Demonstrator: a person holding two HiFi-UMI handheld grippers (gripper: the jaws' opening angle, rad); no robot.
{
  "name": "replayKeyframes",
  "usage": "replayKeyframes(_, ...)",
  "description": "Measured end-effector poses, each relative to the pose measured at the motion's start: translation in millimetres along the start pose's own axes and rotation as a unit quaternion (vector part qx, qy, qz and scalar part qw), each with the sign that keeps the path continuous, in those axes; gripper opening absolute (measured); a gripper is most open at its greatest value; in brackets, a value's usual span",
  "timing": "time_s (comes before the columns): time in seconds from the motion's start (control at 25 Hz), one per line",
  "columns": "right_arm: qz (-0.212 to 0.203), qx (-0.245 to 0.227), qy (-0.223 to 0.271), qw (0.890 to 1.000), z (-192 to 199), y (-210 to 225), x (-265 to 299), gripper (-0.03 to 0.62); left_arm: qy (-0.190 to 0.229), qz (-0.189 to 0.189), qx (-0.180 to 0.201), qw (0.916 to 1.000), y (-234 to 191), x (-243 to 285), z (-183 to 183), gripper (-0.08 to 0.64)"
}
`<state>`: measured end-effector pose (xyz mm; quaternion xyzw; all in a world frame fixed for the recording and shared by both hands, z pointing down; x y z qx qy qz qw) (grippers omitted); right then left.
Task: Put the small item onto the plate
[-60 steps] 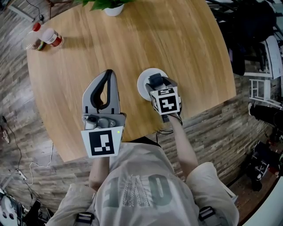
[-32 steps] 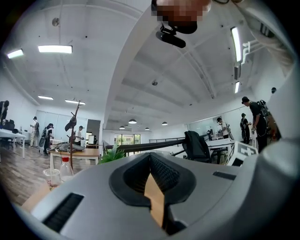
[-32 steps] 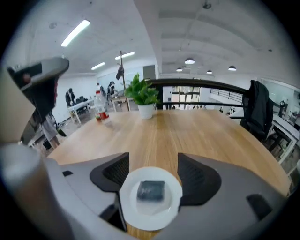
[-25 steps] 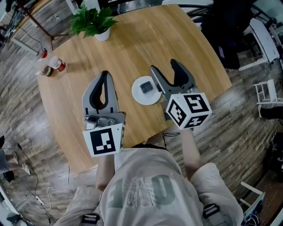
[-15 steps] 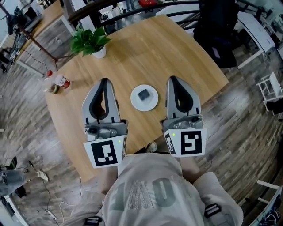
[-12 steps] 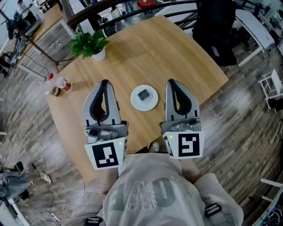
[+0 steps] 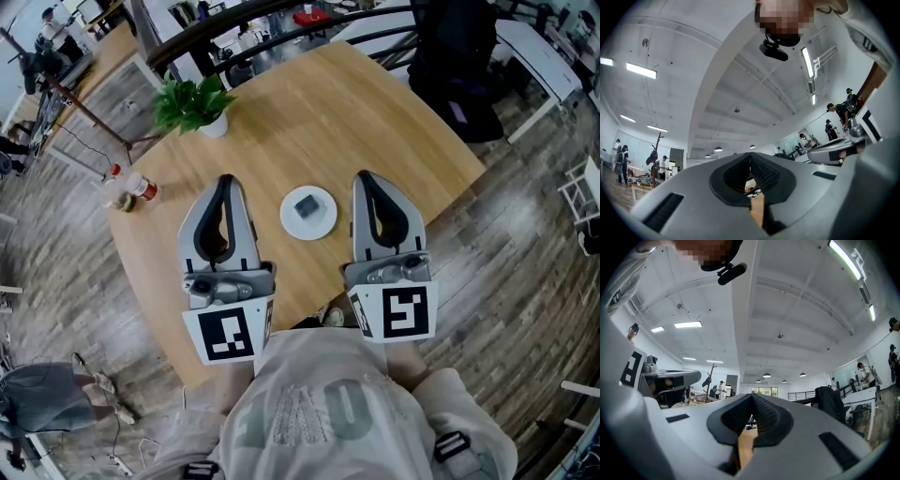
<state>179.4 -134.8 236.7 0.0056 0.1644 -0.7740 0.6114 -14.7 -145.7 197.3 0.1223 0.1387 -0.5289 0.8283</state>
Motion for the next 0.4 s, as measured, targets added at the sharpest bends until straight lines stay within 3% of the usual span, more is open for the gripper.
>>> replayKeyframes(0.4, -0.009, -0.003, -0.008, 1.000, 4.5, -2.5, 3.7, 0.017, -0.010, -0.010, 0.009, 0.9999, -4.6, -0.8, 5.6, 0.009)
Point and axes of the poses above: the fingertips, and each gripper's own axes: x forward along the fingers, y to its right, z out of its underside, the point moved 8 cm from there along -x, backward along the fingers, and after that the axes turned 11 degrees about -x, right-handed, at the moved point
